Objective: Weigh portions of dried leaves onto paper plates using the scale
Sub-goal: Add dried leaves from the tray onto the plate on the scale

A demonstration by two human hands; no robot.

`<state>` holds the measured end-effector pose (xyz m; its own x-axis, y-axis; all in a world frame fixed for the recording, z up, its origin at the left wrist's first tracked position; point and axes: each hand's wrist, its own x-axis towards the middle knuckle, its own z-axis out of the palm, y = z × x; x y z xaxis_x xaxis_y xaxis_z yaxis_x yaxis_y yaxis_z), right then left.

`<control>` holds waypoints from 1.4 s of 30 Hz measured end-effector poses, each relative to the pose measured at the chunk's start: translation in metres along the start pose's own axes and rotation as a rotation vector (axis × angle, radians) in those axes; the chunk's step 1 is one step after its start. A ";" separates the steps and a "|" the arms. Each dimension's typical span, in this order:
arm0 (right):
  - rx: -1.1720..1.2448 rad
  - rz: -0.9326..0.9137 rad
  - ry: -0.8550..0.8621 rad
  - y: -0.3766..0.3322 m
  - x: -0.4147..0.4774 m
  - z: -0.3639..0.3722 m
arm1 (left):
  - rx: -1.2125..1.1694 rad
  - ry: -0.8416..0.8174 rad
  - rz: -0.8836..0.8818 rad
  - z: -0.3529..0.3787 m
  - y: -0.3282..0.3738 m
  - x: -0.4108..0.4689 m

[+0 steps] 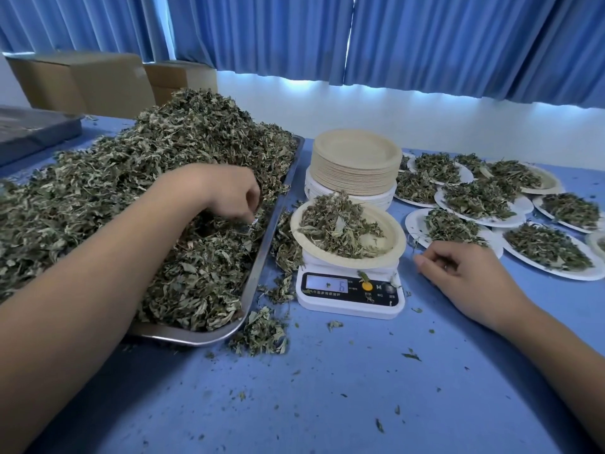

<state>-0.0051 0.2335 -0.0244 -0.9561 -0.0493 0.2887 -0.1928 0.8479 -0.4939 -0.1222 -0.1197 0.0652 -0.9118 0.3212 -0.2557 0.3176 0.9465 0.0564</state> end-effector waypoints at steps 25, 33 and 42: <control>0.024 -0.017 -0.006 0.000 -0.001 -0.002 | -0.169 0.332 -0.050 0.001 0.013 0.001; 0.033 -0.026 -0.003 0.001 -0.002 -0.002 | -0.176 0.474 -0.096 -0.003 0.017 -0.007; 0.018 -0.018 -0.003 -0.001 -0.002 -0.003 | -0.174 0.631 -0.130 -0.003 0.019 -0.009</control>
<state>-0.0026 0.2342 -0.0224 -0.9532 -0.0661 0.2949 -0.2138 0.8371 -0.5035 -0.1091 -0.1047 0.0715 -0.9341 0.1095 0.3398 0.1961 0.9527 0.2322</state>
